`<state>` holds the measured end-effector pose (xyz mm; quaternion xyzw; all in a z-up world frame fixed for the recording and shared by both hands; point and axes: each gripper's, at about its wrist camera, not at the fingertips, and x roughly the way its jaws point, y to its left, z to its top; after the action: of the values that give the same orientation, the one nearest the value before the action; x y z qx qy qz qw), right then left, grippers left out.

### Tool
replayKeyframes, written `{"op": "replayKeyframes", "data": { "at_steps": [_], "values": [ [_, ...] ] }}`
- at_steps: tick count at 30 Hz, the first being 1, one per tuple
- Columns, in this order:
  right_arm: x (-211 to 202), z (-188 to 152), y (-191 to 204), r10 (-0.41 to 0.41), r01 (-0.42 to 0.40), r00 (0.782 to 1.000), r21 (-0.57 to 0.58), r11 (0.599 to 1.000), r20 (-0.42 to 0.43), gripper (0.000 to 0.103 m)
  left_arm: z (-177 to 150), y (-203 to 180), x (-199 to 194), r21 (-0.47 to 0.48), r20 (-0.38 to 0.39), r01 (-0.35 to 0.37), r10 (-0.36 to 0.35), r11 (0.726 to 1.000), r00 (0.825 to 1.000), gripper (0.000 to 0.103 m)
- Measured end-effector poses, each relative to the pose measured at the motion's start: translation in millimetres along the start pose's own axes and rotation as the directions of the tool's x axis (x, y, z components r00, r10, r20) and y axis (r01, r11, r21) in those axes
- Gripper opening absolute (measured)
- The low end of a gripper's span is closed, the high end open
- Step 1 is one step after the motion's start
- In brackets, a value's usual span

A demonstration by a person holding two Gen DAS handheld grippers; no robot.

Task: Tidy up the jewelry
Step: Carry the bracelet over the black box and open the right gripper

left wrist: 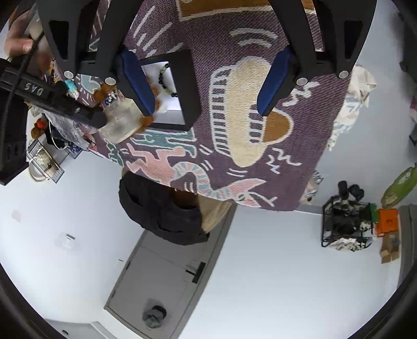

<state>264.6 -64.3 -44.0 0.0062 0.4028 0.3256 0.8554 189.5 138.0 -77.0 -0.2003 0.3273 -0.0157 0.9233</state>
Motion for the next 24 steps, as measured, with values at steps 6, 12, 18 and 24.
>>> {"op": "replayKeyframes", "data": {
  "at_steps": [6,12,18,24],
  "values": [
    [-6,-7,-15,-0.033,0.032,0.999,0.059,0.998,0.020,0.072,-2,-1,-3,0.002,0.003,-0.010,0.010,1.000,1.000,0.088],
    [-22,-18,-36,-0.074,0.072,0.997,0.097,0.993,0.021,0.072,-3,-16,-1,0.025,0.010,0.004,-0.005,1.000,1.000,0.092],
    [-39,-31,-68,-0.108,0.104,0.994,0.163,0.981,0.014,0.072,-6,-39,6,0.063,-0.007,0.031,-0.031,0.997,0.999,0.092],
    [-53,-43,-99,-0.130,0.123,0.991,0.228,0.966,0.016,0.072,-10,-65,11,0.108,-0.021,0.058,-0.056,0.992,0.998,0.092]
  ]
}}
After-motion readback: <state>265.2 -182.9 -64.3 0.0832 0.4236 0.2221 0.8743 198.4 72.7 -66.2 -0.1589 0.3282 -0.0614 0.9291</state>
